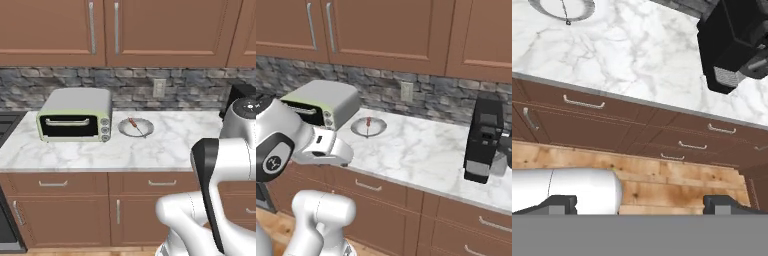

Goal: Place the cold items (broccoli and squash) from the fridge in one tupperware on the dining counter. Place the warm items (hot dog and kebab skewer) in the stove area in another tupperware.

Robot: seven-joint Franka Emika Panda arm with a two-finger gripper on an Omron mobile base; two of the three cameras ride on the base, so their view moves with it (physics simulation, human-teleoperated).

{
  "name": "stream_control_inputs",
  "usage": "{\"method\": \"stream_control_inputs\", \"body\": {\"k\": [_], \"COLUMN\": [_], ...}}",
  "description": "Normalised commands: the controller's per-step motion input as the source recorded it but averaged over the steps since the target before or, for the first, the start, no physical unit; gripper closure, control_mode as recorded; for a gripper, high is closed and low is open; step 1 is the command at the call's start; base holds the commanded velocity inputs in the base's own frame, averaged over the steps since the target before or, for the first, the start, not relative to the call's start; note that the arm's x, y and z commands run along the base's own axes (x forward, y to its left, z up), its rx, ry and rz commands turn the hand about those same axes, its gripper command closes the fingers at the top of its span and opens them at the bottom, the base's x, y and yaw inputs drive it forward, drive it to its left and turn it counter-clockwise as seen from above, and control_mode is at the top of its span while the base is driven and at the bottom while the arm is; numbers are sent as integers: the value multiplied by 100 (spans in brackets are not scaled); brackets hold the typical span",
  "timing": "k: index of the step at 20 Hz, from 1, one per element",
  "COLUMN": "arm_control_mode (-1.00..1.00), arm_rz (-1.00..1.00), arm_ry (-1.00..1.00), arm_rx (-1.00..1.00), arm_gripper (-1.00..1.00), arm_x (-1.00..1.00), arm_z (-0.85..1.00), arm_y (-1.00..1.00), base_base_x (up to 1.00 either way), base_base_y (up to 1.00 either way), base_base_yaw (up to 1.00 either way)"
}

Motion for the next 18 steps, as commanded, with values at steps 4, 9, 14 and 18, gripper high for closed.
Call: {"method": "stream_control_inputs", "body": {"k": [4,9,14,18], "arm_control_mode": [100,100,-100,-100], "arm_rz": [0,0,0,0], "arm_ry": [0,0,0,16], "arm_rx": [0,0,0,0], "arm_gripper": [-100,-100,-100,-100], "arm_x": [0,0,35,86], "arm_z": [0,0,-4,-44], "arm_y": [0,0,3,4], "base_base_x": [67,74,51,0], "base_base_y": [41,38,19,0], "base_base_yaw": [2,2,0,0]}}
